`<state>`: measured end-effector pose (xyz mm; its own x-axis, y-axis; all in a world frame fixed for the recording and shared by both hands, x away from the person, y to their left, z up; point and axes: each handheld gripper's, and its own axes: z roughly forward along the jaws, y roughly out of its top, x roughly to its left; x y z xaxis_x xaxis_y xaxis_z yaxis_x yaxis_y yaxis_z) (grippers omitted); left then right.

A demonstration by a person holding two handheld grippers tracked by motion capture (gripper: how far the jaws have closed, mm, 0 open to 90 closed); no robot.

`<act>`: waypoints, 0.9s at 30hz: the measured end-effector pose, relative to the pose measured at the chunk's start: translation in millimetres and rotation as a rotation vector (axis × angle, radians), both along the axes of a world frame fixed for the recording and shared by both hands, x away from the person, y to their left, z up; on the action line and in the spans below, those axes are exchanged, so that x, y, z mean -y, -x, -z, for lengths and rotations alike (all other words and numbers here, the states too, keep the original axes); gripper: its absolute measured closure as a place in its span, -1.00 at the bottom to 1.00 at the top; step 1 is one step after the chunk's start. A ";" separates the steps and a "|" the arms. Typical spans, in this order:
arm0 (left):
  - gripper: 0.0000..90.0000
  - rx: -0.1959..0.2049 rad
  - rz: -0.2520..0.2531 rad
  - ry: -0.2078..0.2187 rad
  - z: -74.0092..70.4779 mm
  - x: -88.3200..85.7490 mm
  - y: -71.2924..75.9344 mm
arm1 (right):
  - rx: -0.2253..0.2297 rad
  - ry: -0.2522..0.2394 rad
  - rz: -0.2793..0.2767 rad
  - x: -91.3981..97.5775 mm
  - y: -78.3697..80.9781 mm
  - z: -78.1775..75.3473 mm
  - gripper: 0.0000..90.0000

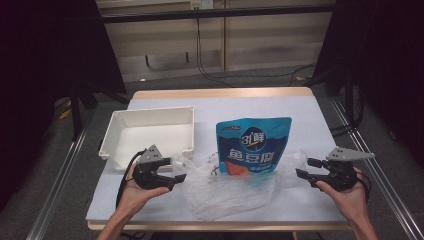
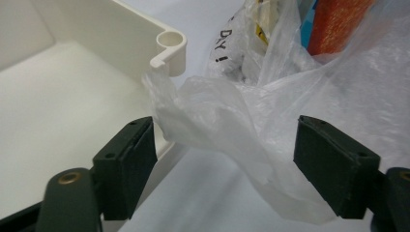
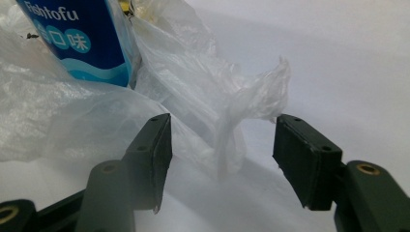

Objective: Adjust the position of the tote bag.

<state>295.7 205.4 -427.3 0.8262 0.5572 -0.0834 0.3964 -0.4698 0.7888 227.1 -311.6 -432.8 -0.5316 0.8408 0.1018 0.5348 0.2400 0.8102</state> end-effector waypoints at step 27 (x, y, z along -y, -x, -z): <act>0.78 -0.022 0.228 -0.013 -14.1 96.9 -11.2 | -0.068 0.059 -0.189 -39.9 -37.3 -9.4 0.98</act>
